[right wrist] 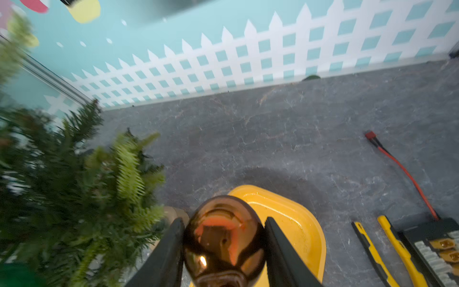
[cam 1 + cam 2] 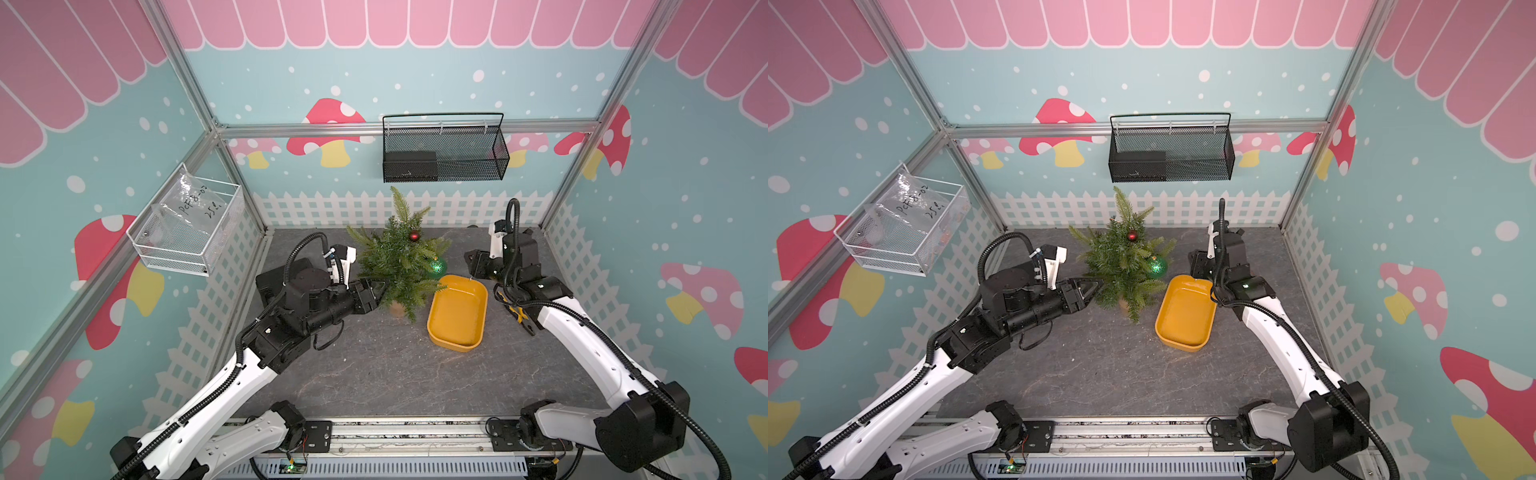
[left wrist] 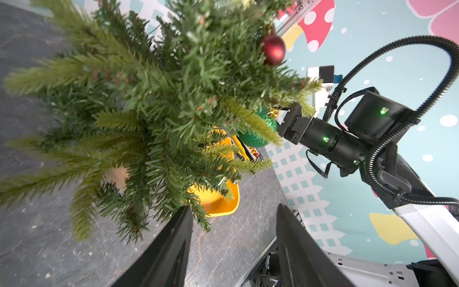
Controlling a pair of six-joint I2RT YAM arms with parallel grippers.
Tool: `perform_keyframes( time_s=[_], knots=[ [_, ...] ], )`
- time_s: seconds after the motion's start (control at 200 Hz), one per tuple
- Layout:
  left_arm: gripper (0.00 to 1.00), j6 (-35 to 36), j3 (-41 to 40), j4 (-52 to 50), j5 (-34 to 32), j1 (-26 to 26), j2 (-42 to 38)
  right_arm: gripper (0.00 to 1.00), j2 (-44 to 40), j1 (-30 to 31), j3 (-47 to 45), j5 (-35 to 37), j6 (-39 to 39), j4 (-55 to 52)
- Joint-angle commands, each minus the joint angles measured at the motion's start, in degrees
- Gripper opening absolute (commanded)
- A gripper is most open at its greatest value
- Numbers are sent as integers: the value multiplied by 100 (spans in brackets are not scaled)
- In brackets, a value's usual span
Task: Decorate the small christmas tree with ornaments
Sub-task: Pick up an ornament from the container, then hang an ornament on the christmas tree.
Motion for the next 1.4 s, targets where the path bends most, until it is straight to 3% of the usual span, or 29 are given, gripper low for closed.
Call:
perform_keyframes(
  time_s=[0.0,0.33,0.68,1.026,1.391],
  knots=[
    [56,111,348,46,-24,-33,92,40,-136,16,689,125,13,-209],
    [55,-18,1093,-70,179,354,369,40,557,382,2711,-166,-84,-648],
    [49,156,2243,-177,626,481,1141,39,1371,971,4108,-576,272,-428],
    [42,205,3007,-41,1001,489,1947,39,1818,1199,4289,-915,999,440],
    [47,387,3433,120,1118,486,2582,39,2089,1322,4403,-983,1199,750]
  ],
)
